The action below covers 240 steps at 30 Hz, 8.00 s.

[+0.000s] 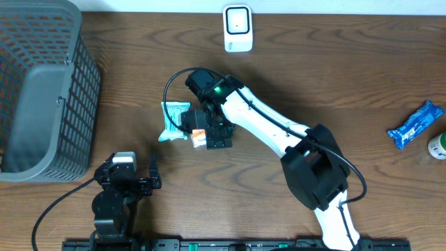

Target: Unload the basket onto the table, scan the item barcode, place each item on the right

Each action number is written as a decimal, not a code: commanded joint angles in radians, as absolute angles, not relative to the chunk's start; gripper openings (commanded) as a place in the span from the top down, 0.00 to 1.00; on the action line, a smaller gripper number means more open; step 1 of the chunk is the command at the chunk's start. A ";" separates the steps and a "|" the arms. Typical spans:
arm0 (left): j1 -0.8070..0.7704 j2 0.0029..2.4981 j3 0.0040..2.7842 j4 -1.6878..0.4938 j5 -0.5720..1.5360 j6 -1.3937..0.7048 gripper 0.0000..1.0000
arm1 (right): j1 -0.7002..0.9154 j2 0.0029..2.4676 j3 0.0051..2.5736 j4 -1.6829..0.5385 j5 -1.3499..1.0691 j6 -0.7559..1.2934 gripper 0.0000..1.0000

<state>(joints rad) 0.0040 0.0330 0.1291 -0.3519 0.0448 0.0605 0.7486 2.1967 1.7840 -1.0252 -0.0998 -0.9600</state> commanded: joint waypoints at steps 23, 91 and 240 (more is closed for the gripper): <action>0.007 0.031 0.108 -0.357 0.030 0.075 0.02 | 0.790 2.293 1.794 -0.892 0.002 -1.062 0.01; 0.007 0.031 0.108 -0.357 0.029 0.075 0.02 | 0.822 2.289 1.837 -0.854 0.035 -1.046 0.52; 0.007 0.031 0.108 -0.357 0.030 0.075 0.02 | 0.595 2.525 2.461 -1.676 -0.434 0.299 0.53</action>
